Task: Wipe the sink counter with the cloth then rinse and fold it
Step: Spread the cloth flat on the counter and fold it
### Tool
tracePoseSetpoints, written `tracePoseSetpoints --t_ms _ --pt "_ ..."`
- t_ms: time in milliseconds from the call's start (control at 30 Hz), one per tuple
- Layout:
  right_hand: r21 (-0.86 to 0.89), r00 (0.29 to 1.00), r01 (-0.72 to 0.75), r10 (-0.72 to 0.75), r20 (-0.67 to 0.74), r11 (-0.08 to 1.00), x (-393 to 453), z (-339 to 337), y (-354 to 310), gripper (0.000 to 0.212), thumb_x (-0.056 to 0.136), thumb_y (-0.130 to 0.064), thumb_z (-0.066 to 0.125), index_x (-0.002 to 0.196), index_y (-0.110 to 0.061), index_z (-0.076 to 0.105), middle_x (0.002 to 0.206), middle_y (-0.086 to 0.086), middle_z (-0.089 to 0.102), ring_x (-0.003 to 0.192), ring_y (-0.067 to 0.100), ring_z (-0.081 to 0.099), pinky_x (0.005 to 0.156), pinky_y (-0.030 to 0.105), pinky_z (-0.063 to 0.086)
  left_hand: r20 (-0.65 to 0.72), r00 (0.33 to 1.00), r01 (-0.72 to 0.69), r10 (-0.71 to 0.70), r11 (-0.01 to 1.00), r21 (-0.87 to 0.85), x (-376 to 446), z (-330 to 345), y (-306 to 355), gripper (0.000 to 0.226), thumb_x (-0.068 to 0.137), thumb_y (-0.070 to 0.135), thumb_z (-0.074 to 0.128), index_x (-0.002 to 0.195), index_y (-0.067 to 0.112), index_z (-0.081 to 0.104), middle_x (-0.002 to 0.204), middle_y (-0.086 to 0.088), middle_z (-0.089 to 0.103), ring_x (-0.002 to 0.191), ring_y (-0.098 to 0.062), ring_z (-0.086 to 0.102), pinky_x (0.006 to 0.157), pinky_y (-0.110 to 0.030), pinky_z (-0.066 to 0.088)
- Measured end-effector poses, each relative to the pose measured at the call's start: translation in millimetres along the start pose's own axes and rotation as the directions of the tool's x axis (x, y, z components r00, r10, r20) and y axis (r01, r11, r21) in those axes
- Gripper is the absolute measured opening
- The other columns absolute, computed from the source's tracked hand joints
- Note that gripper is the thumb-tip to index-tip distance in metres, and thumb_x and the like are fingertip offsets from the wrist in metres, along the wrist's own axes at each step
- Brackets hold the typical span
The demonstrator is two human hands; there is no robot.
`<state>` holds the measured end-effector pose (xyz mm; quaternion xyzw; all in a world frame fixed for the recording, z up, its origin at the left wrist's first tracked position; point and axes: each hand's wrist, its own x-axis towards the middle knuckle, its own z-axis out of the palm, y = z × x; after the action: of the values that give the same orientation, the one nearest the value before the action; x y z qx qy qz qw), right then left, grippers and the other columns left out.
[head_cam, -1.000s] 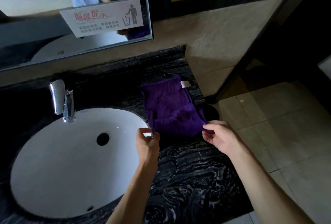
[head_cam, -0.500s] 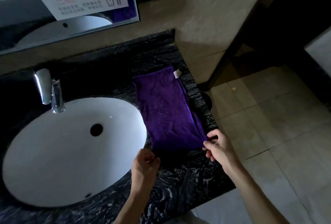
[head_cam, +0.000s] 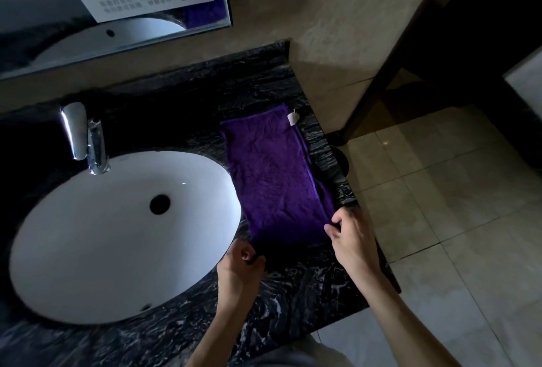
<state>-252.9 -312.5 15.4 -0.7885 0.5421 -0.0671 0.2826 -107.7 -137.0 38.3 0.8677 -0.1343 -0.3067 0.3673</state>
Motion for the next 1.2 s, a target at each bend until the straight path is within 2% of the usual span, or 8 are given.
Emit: tracePoseSetpoints --t_ms 133,300,467,633,733,867,1000,1200 --pt "0.003 0.991 -0.098 0.097 0.096 0.995 3.0 -3.1 -0.6 0.030 0.088 -0.019 0.075 0.072 -0.016 0.051 0.083 0.009 0.060 0.070 0.025 0.053 0.064 0.031 0.035 0.008 1.000 0.003 -0.003 1.000 0.004 -0.8 -0.9 1.8 0.023 0.077 0.001 0.077 0.076 0.015 0.059 0.075 -0.005 0.066 0.069 -0.031 0.063 0.057 -0.038 0.051" --pt "0.208 0.997 -0.060 0.069 -0.034 0.976 -2.8 -22.7 -5.9 0.017 0.095 -0.010 0.065 0.083 -0.003 0.055 0.075 0.003 0.053 0.065 0.016 0.050 0.061 0.022 0.032 -0.032 0.999 -0.005 0.003 0.999 -0.049 -6.3 -3.1 3.3 0.021 0.078 -0.004 0.073 0.076 0.012 0.059 0.069 -0.008 0.065 0.057 -0.021 0.054 0.045 -0.019 0.041" --pt "0.001 0.998 -0.051 0.051 -0.027 0.999 -15.7 -11.6 -3.0 0.014 0.097 -0.008 0.061 0.087 -0.007 0.052 0.078 0.005 0.053 0.076 0.033 0.059 0.067 0.032 0.034 -0.020 0.999 0.029 -0.029 1.000 0.001 -7.0 3.4 -5.2 0.024 0.076 -0.005 0.072 0.076 0.014 0.057 0.069 -0.003 0.064 0.059 -0.019 0.055 0.051 -0.019 0.044" --pt "0.011 0.998 0.020 -0.020 -0.058 1.000 -19.3 -7.7 0.2 0.022 0.088 0.001 0.067 0.086 -0.012 0.049 0.079 0.001 0.053 0.073 0.032 0.059 0.064 0.041 0.044 0.053 0.995 0.082 -0.090 0.987 0.137 0.7 -2.9 -4.8 0.024 0.079 0.015 0.077 0.079 0.024 0.055 0.075 0.005 0.065 0.068 -0.019 0.062 0.059 -0.036 0.050" --pt "-0.006 0.988 0.058 -0.058 -0.142 0.998 -12.2 -8.1 -6.3 0.021 0.083 0.003 0.067 0.088 -0.012 0.054 0.088 0.005 0.056 0.081 0.029 0.058 0.069 0.037 0.044 -0.074 0.995 -0.043 0.065 0.964 0.261 3.6 -7.3 5.9 0.021 0.081 0.017 0.073 0.080 0.023 0.053 0.079 0.005 0.060 0.071 -0.020 0.056 0.056 -0.032 0.038" --pt "-0.107 0.877 0.409 -0.423 -0.228 0.906 13.7 8.3 -37.5 0.036 0.092 -0.009 0.059 0.127 -0.002 0.061 0.133 0.015 0.062 0.122 0.032 0.059 0.102 0.044 0.049 -0.052 0.816 -0.504 0.575 0.754 0.421 29.3 16.7 26.4 0.034 0.085 0.004 0.065 0.118 0.007 0.062 0.118 -0.013 0.062 0.107 -0.034 0.057 0.085 -0.047 0.053" --pt "-0.306 0.788 0.606 -0.608 0.099 0.735 40.9 32.6 -34.0 0.061 0.102 -0.039 0.045 0.156 -0.012 0.036 0.165 0.009 0.033 0.153 0.027 0.031 0.120 0.050 0.032 0.148 0.838 -0.497 0.525 0.623 0.604 57.1 39.4 17.2 0.063 0.101 0.039 0.038 0.157 0.012 0.028 0.166 -0.017 0.022 0.155 -0.033 0.018 0.124 -0.048 0.024" --pt "-0.429 0.823 0.549 -0.554 0.127 0.718 47.7 31.7 -8.0 0.065 0.103 -0.052 0.038 0.159 -0.019 0.030 0.167 0.003 0.027 0.155 0.019 0.025 0.121 0.054 0.027 0.148 0.861 -0.436 0.487 0.556 0.708 64.0 41.1 -8.8 0.071 0.102 0.058 0.026 0.162 0.022 0.013 0.169 -0.009 0.008 0.156 -0.023 0.005 0.123 -0.048 0.009"
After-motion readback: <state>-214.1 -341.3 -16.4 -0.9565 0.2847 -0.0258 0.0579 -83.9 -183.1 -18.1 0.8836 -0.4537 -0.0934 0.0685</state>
